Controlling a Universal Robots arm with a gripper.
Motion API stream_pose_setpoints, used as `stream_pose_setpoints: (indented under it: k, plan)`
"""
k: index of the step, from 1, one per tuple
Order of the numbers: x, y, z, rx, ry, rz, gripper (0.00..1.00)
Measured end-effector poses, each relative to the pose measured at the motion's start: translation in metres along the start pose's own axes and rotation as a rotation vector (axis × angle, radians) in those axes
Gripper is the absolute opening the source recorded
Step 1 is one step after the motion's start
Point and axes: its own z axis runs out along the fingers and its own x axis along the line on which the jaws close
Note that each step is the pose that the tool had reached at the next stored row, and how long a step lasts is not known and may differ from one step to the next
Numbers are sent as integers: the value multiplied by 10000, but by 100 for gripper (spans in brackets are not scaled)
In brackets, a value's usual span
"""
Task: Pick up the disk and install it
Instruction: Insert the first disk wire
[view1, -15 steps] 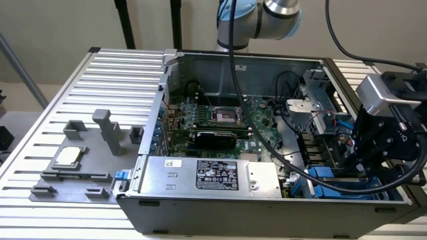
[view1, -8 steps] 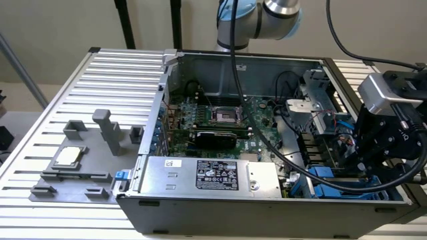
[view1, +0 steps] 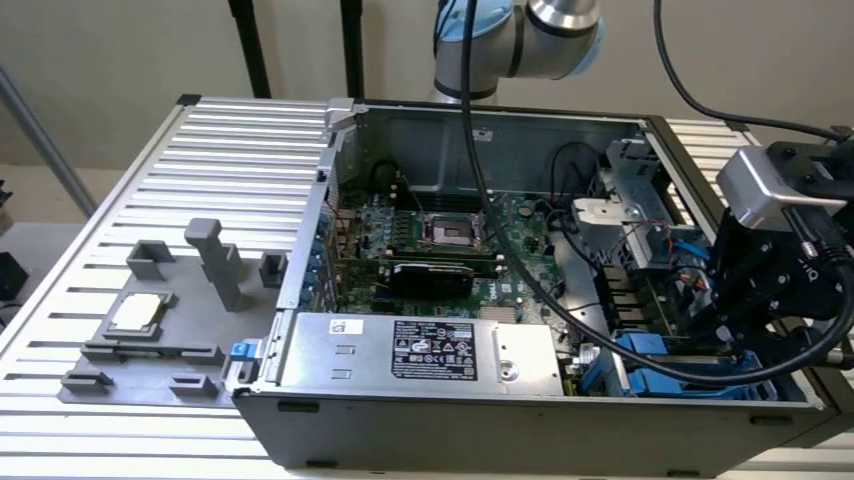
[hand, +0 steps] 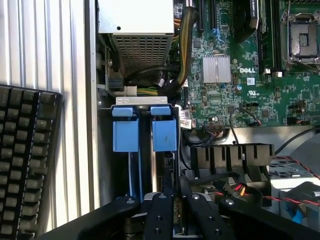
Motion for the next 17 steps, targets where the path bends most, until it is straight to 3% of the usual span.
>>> stream_pose_setpoints:
  k: [12, 17]
  plan:
    - [2, -2, 27, 11, 124, 54, 16]
    - [3, -4, 52, 12, 140, 55, 16]
